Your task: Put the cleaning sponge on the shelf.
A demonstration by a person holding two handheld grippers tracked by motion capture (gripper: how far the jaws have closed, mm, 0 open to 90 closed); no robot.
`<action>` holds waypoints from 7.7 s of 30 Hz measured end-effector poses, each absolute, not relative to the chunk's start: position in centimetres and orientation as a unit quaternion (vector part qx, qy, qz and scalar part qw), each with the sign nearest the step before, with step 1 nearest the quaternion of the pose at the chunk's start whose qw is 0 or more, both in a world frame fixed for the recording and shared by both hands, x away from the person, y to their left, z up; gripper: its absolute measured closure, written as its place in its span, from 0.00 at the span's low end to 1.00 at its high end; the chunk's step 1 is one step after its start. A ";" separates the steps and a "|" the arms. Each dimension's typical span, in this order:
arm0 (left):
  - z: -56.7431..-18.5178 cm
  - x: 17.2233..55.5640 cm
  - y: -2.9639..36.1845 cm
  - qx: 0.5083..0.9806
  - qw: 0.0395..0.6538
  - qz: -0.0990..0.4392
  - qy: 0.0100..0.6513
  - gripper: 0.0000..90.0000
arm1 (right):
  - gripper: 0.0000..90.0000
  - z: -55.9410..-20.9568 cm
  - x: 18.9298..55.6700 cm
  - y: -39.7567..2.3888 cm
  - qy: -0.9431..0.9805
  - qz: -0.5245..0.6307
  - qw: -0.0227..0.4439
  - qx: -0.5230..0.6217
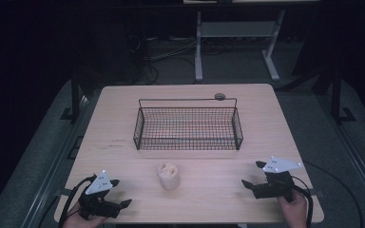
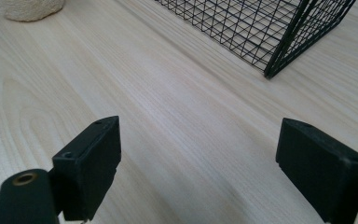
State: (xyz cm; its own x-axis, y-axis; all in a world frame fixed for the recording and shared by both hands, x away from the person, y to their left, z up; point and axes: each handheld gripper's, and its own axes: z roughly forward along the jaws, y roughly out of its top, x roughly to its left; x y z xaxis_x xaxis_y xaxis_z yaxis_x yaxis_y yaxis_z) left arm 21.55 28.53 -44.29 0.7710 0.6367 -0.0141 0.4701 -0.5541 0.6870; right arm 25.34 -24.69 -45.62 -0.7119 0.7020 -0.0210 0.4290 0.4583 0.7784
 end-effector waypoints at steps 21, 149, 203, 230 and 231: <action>-41.9 22.7 25.3 0.898 0.334 0.105 0.267 0.19 | 0.15 -45.7 25.1 -24.9 0.834 0.402 0.170 0.337; -41.1 30.7 13.9 0.953 0.240 0.013 0.187 0.30 | 0.15 -45.6 24.9 -24.0 0.843 0.407 0.165 0.312; -34.1 33.2 13.1 0.947 0.267 0.021 0.177 0.31 | 0.15 -45.5 24.9 -24.2 0.834 0.423 0.159 0.317; -30.9 36.1 11.7 0.947 0.267 0.034 0.178 0.31 | 0.15 -45.5 25.0 -24.1 0.835 0.422 0.163 0.315; -30.8 36.3 11.8 0.946 0.268 0.034 0.179 0.31 | 0.15 -45.5 25.0 -24.1 0.834 0.423 0.164 0.314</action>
